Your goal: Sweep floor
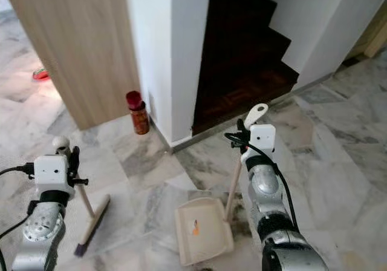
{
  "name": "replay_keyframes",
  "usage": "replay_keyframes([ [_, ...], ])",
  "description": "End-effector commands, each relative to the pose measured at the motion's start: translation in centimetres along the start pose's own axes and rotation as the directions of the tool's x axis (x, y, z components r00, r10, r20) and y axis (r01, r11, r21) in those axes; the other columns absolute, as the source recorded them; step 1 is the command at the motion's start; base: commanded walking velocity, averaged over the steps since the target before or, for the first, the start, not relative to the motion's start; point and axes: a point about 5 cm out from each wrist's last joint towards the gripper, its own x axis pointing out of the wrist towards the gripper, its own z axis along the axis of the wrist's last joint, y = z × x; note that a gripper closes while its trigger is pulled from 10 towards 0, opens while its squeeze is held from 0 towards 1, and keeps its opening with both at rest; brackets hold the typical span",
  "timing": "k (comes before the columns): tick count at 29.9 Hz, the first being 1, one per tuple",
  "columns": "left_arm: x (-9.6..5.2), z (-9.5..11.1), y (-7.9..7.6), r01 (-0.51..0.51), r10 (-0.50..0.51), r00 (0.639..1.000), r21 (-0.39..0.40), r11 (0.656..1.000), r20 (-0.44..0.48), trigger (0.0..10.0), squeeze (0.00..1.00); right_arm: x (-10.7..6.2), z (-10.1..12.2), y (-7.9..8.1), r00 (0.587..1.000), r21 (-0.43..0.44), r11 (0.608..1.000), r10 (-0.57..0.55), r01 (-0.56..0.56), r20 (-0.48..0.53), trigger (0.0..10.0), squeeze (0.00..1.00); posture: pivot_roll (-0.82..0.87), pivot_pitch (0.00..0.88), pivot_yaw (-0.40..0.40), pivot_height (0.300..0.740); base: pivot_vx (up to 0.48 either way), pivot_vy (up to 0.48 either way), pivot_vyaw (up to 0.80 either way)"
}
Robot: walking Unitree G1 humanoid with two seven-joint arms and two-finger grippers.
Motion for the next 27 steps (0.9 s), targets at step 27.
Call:
replay_keyframes([
  [27,0.65,1.01,0.22,0.009,-0.009,0.998,0.011,1.000,0.061,10.0,0.00,0.41,0.77,-0.02,0.999,-0.012,1.000,0.005,-0.004,0.032,10.0,0.00,0.13,0.090,-0.033,0.740,0.000,0.000,-0.80],
])
